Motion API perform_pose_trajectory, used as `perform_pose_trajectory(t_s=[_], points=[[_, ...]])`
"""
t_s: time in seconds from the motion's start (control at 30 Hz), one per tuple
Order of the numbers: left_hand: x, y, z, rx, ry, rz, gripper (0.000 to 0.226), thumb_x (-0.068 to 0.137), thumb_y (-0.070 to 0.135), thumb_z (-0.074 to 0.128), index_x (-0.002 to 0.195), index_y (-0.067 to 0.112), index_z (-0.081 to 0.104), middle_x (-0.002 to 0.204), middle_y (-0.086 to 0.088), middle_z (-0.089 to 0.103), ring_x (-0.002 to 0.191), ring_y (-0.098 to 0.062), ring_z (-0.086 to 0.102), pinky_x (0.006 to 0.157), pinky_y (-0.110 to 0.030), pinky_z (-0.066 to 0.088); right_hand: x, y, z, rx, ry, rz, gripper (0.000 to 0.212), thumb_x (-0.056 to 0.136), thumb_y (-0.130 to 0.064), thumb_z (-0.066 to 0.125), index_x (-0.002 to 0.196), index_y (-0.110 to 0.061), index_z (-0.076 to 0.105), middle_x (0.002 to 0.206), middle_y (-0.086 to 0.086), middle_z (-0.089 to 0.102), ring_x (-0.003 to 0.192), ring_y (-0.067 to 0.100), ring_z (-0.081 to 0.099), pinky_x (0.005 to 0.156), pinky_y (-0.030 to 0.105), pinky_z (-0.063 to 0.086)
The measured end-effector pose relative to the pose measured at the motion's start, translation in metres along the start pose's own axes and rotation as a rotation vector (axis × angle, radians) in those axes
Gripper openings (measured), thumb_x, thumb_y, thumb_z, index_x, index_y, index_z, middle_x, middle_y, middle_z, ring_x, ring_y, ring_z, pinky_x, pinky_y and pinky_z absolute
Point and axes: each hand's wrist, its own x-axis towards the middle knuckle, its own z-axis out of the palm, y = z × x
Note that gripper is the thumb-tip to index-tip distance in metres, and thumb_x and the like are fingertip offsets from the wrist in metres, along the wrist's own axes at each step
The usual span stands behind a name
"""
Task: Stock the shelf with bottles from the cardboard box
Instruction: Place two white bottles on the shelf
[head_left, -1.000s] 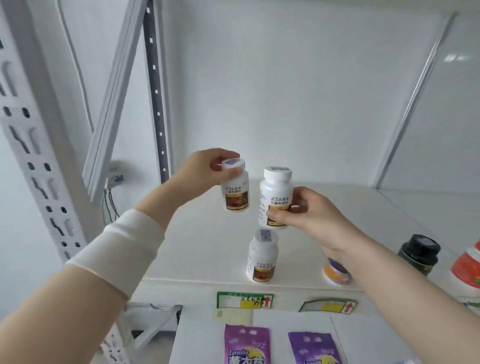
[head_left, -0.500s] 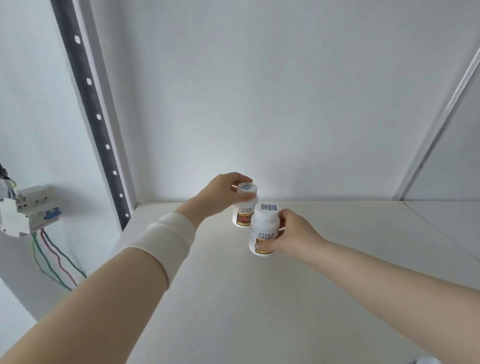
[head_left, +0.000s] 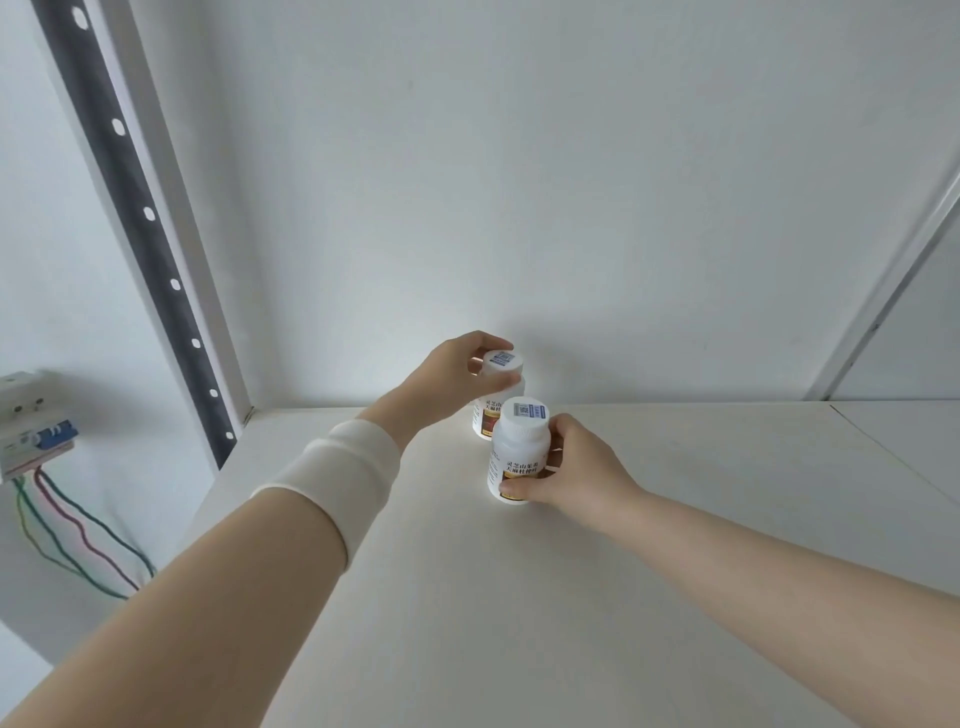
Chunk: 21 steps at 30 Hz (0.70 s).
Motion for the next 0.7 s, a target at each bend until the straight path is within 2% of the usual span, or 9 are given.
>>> perform_pose_trajectory(t_s=[0.1, 0.2, 0.33, 0.43, 0.5, 0.6, 0.7], points=[[-0.002, 0.001, 0.000, 0.026, -0.014, 0.008, 0.045, 0.085, 0.024, 0.068, 0.128, 0.019, 0.052, 0.111, 0.007, 0.059, 0.099, -0.007, 0.055, 0.074, -0.009, 0.046, 0.000, 0.001, 0.000, -0.003, -0.013, 0.008, 0.057, 0.068, -0.020, 0.082, 0.114, -0.018, 0.047, 0.110, -0.002, 0.062, 0.104, 0.016, 0.061, 0.087, 0.026, 0.047], [-0.007, 0.006, 0.000, 0.063, -0.026, -0.001, 0.061, 0.085, 0.029, 0.067, 0.139, 0.018, 0.039, 0.125, 0.004, 0.054, 0.104, -0.008, 0.052, 0.076, -0.011, 0.043, -0.001, -0.003, -0.003, -0.027, -0.052, 0.025, 0.064, 0.069, -0.023, 0.081, 0.121, -0.015, 0.046, 0.115, -0.001, 0.062, 0.106, 0.017, 0.060, 0.092, 0.030, 0.048], [-0.021, 0.011, -0.006, 0.213, 0.026, -0.026, 0.068, 0.087, 0.034, 0.063, 0.144, 0.017, 0.030, 0.140, 0.001, 0.045, 0.120, -0.014, 0.050, 0.094, -0.024, 0.040, -0.006, -0.014, -0.019, -0.145, -0.114, 0.013, 0.077, 0.069, -0.029, 0.080, 0.133, -0.015, 0.039, 0.127, -0.004, 0.053, 0.112, 0.013, 0.052, 0.088, 0.025, 0.041], [-0.042, 0.022, -0.019, 0.565, 0.092, -0.035, 0.059, 0.093, 0.037, 0.054, 0.144, 0.020, 0.030, 0.143, 0.004, 0.043, 0.128, -0.016, 0.044, 0.102, -0.031, 0.037, -0.018, -0.022, -0.036, -0.337, -0.098, -0.039, 0.092, 0.070, -0.034, 0.079, 0.143, -0.014, 0.027, 0.143, 0.001, 0.039, 0.129, 0.017, 0.042, 0.097, 0.026, 0.037], [-0.060, 0.034, -0.027, 0.889, 0.084, -0.029, 0.052, 0.096, 0.035, 0.047, 0.143, 0.020, 0.032, 0.141, 0.002, 0.045, 0.129, -0.019, 0.043, 0.102, -0.033, 0.035, -0.032, -0.027, -0.045, -0.488, -0.086, -0.070, 0.093, 0.072, -0.035, 0.078, 0.144, -0.011, 0.024, 0.145, 0.005, 0.034, 0.131, 0.020, 0.040, 0.100, 0.029, 0.037], [-0.094, 0.053, -0.032, 1.326, 0.016, -0.072, 0.044, 0.097, 0.034, 0.043, 0.138, 0.018, 0.040, 0.134, -0.004, 0.051, 0.125, -0.025, 0.045, 0.100, -0.033, 0.035, -0.059, -0.031, -0.057, -0.751, -0.042, -0.125, 0.084, 0.077, -0.036, 0.073, 0.142, -0.010, 0.026, 0.141, 0.010, 0.034, 0.128, 0.026, 0.041, 0.100, 0.035, 0.041], [-0.140, 0.073, -0.026, 1.538, 0.047, -0.112, 0.039, 0.096, 0.035, 0.043, 0.130, 0.015, 0.046, 0.127, -0.004, 0.056, 0.119, -0.025, 0.050, 0.096, -0.032, 0.038, -0.094, -0.032, -0.067, -0.866, 0.006, -0.186, 0.072, 0.081, -0.035, 0.068, 0.138, -0.009, 0.031, 0.136, 0.011, 0.037, 0.125, 0.028, 0.042, 0.096, 0.036, 0.040]])
